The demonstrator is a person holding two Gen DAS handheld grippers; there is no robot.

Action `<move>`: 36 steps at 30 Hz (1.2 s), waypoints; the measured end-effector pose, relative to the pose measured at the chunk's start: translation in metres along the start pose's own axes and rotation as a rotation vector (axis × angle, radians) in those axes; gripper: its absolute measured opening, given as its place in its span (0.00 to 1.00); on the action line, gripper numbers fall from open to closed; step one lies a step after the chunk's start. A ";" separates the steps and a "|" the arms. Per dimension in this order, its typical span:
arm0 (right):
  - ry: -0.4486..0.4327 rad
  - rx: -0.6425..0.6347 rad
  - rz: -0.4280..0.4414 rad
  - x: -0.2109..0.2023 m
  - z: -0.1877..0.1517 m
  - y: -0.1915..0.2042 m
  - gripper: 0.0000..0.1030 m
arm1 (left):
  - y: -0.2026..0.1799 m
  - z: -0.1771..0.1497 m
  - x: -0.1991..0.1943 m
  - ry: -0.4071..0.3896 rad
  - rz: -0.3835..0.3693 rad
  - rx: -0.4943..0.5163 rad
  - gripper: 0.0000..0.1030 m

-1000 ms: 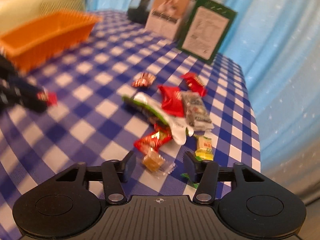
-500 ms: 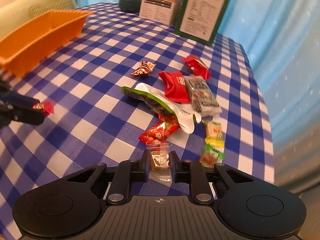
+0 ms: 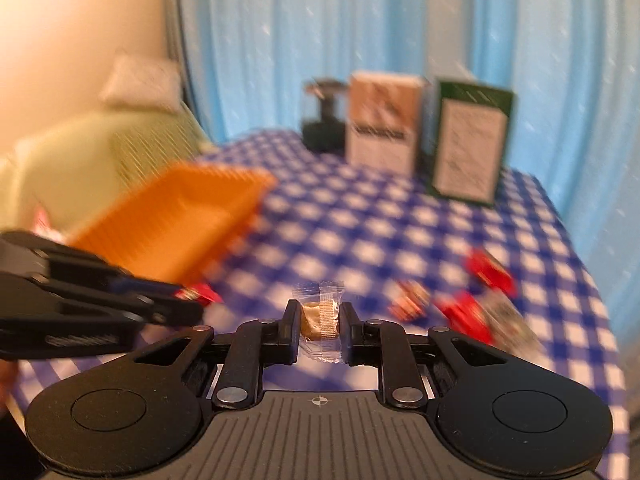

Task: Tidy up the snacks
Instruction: 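Carry both candies to the orange tray and open both tools to drop them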

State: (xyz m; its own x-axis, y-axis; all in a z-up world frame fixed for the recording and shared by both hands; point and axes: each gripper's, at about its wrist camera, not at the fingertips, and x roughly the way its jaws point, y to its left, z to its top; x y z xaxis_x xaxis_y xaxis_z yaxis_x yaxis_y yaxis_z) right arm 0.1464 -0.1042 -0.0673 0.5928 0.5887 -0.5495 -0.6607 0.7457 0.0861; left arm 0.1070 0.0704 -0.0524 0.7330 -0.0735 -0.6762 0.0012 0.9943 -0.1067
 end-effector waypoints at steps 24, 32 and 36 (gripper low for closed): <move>0.016 -0.037 0.211 0.115 0.035 0.111 0.20 | 0.153 0.002 -0.011 0.003 0.249 -0.153 0.18; 0.016 -0.026 0.232 0.114 0.033 0.110 0.20 | 0.163 -0.001 -0.016 -0.005 0.283 -0.195 0.30; 0.011 -0.036 0.247 0.113 0.031 0.113 0.20 | 0.164 -0.001 -0.017 -0.015 0.290 -0.197 0.36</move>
State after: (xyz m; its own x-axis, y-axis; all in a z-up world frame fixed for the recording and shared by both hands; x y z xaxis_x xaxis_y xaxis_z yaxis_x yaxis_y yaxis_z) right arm 0.1531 0.0566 -0.0936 0.4063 0.7483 -0.5244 -0.8010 0.5678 0.1897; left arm 0.0942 0.2342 -0.0586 0.6932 0.2127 -0.6887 -0.3388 0.9395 -0.0509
